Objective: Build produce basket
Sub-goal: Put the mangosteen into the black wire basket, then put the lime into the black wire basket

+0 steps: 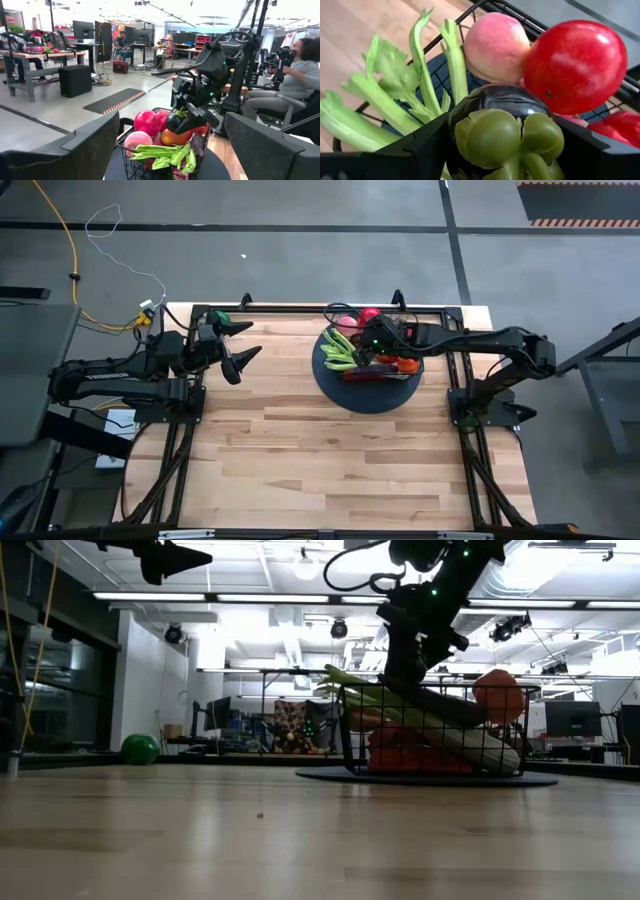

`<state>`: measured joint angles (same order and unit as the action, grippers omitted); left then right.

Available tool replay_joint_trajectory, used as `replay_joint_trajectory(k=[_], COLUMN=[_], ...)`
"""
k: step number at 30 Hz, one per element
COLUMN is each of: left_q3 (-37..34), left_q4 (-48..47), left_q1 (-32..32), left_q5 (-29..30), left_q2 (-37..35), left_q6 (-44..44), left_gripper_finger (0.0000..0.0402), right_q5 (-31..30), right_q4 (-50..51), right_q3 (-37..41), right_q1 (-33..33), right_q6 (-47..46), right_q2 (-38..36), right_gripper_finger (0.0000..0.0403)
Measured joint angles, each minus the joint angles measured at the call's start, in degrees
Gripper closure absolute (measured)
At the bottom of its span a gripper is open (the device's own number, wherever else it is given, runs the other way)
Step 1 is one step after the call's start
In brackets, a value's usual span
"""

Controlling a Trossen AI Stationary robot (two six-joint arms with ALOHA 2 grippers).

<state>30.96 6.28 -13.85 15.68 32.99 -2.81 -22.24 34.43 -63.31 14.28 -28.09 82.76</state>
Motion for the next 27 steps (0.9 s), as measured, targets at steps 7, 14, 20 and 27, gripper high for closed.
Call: replay_joint_trajectory(k=[7, 14, 20, 27], left_q3=[0.0, 0.0, 0.0, 0.0], left_q4=[0.0, 0.0, 0.0, 0.0], left_q1=[0.0, 0.0, 0.0, 0.0], left_q5=[0.0, 0.2, 0.2, 0.2], left_q2=[0.0, 0.0, 0.0, 0.0], left_q6=[0.0, 0.0, 0.0, 0.0], left_gripper_finger=[0.0051, 0.0051, 0.0051, 0.0051], right_q5=[-0.1, -0.2, 1.1, 5.8], right_q4=[-1.8, -2.9, -2.9, -2.9], right_q3=[0.0, 0.0, 0.0, 0.0], right_q1=[0.2, 1.7, 3.6, 4.1], right_q6=[1.3, -0.5, -1.8, -1.4], right_q2=[0.1, 0.1, 0.1, 0.1], right_gripper_finger=[0.0103, 0.01, 0.0098, 0.0019])
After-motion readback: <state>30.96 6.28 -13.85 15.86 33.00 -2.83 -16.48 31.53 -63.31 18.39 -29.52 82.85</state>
